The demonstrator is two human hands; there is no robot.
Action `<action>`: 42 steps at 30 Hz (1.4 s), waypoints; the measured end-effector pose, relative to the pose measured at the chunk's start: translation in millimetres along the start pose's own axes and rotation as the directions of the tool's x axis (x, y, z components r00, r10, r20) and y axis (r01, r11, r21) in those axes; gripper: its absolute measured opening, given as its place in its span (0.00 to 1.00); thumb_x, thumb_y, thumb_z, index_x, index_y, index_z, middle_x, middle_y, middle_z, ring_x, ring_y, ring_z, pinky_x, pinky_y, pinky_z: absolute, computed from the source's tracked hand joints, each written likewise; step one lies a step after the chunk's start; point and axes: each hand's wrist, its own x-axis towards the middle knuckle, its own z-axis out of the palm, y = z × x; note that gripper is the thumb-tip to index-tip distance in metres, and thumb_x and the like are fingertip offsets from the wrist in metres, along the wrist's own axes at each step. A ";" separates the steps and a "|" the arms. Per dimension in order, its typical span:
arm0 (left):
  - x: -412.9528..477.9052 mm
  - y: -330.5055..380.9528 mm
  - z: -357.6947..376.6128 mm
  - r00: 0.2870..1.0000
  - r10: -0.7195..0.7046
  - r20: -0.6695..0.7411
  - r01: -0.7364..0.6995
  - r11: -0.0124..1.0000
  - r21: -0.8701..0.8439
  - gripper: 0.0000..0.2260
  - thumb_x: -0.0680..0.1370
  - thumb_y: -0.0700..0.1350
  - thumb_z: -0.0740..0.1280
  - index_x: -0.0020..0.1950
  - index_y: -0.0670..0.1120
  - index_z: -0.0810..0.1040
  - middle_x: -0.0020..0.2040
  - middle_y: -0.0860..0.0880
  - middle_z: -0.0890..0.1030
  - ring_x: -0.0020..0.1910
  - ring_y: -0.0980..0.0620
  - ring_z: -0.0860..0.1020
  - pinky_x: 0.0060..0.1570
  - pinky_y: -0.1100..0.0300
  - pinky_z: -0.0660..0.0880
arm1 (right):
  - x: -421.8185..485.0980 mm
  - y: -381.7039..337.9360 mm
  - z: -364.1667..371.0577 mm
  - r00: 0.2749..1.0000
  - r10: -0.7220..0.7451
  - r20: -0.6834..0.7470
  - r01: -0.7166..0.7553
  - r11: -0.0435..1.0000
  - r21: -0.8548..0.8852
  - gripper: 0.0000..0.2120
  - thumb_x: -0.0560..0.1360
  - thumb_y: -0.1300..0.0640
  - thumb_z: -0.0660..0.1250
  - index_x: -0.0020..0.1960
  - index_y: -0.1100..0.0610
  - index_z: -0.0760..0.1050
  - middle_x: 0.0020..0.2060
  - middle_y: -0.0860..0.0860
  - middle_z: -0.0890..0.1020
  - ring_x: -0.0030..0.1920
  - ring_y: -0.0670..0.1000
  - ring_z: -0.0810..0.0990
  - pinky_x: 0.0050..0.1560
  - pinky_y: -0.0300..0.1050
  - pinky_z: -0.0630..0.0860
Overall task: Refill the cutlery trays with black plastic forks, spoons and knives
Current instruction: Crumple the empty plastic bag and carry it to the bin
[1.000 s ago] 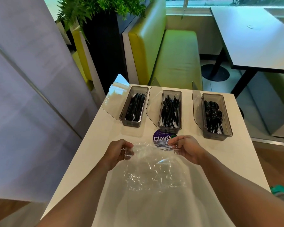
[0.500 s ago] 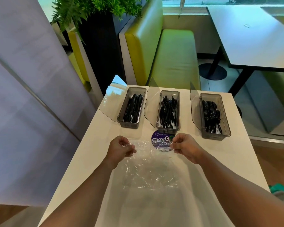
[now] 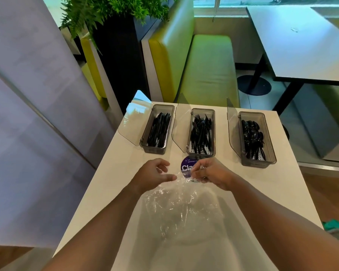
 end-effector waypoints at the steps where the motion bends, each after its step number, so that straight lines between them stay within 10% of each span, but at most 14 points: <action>1: 1.5 8.6 1.8 0.998 0.010 0.066 -0.013 0.999 0.040 0.22 0.68 0.56 0.81 0.57 0.50 0.83 0.48 0.51 0.84 0.49 0.53 0.81 0.48 0.57 0.78 | 1.2 -2.6 4.1 0.999 -0.015 0.030 0.015 1.000 -0.013 0.07 0.71 0.72 0.74 0.48 0.68 0.80 0.44 0.70 0.82 0.39 0.56 0.78 0.34 0.41 0.74; 11: -0.2 30.7 2.4 0.997 -0.008 0.070 0.024 0.974 -0.227 0.04 0.79 0.40 0.71 0.47 0.40 0.80 0.42 0.41 0.87 0.40 0.43 0.87 0.28 0.62 0.74 | -1.1 -10.2 12.6 0.993 0.018 0.117 0.005 0.982 -0.188 0.15 0.72 0.54 0.78 0.52 0.63 0.82 0.42 0.54 0.87 0.42 0.51 0.84 0.43 0.45 0.76; 18: 1.1 9.7 2.9 0.998 -0.051 -0.025 0.035 0.907 -0.419 0.05 0.78 0.37 0.71 0.46 0.37 0.78 0.41 0.39 0.86 0.36 0.39 0.86 0.25 0.60 0.74 | 1.6 -9.0 0.0 0.999 0.008 0.045 0.003 0.968 -0.252 0.05 0.74 0.62 0.75 0.47 0.64 0.83 0.39 0.59 0.86 0.36 0.52 0.83 0.40 0.45 0.78; 24: -2.6 -0.1 6.0 0.985 -0.118 -0.123 0.033 0.841 -0.541 0.05 0.81 0.38 0.68 0.45 0.41 0.77 0.44 0.37 0.86 0.38 0.38 0.86 0.28 0.58 0.77 | -5.2 -2.8 -13.5 0.979 0.007 -0.206 -0.004 1.000 0.015 0.11 0.71 0.62 0.77 0.51 0.63 0.81 0.43 0.59 0.86 0.36 0.52 0.82 0.35 0.43 0.77; 29: -3.8 5.1 11.9 0.979 -0.134 -0.155 -0.008 0.731 -0.683 0.03 0.83 0.39 0.64 0.51 0.40 0.75 0.45 0.40 0.86 0.38 0.41 0.86 0.31 0.57 0.79 | -11.7 4.7 -2.5 0.989 0.094 -0.111 -0.032 0.885 0.465 0.32 0.64 0.63 0.79 0.65 0.59 0.70 0.57 0.62 0.84 0.50 0.64 0.86 0.41 0.54 0.84; 35: -6.6 11.6 8.1 0.996 -0.091 -0.001 0.060 0.658 -0.751 0.04 0.82 0.39 0.66 0.56 0.42 0.74 0.54 0.39 0.85 0.47 0.35 0.85 0.39 0.50 0.82 | -17.3 1.8 -1.5 0.995 0.096 -0.029 -0.082 0.947 0.310 0.09 0.72 0.69 0.73 0.51 0.63 0.80 0.43 0.60 0.85 0.38 0.56 0.83 0.36 0.45 0.78; 42: -9.2 10.2 -3.3 0.985 -0.046 0.166 0.145 0.737 -0.660 0.08 0.80 0.32 0.65 0.53 0.42 0.81 0.58 0.33 0.83 0.48 0.34 0.84 0.37 0.51 0.83 | -24.0 -6.5 -17.1 0.994 0.030 -0.106 0.012 0.926 0.377 0.08 0.76 0.73 0.67 0.48 0.64 0.80 0.39 0.57 0.84 0.34 0.52 0.81 0.30 0.41 0.77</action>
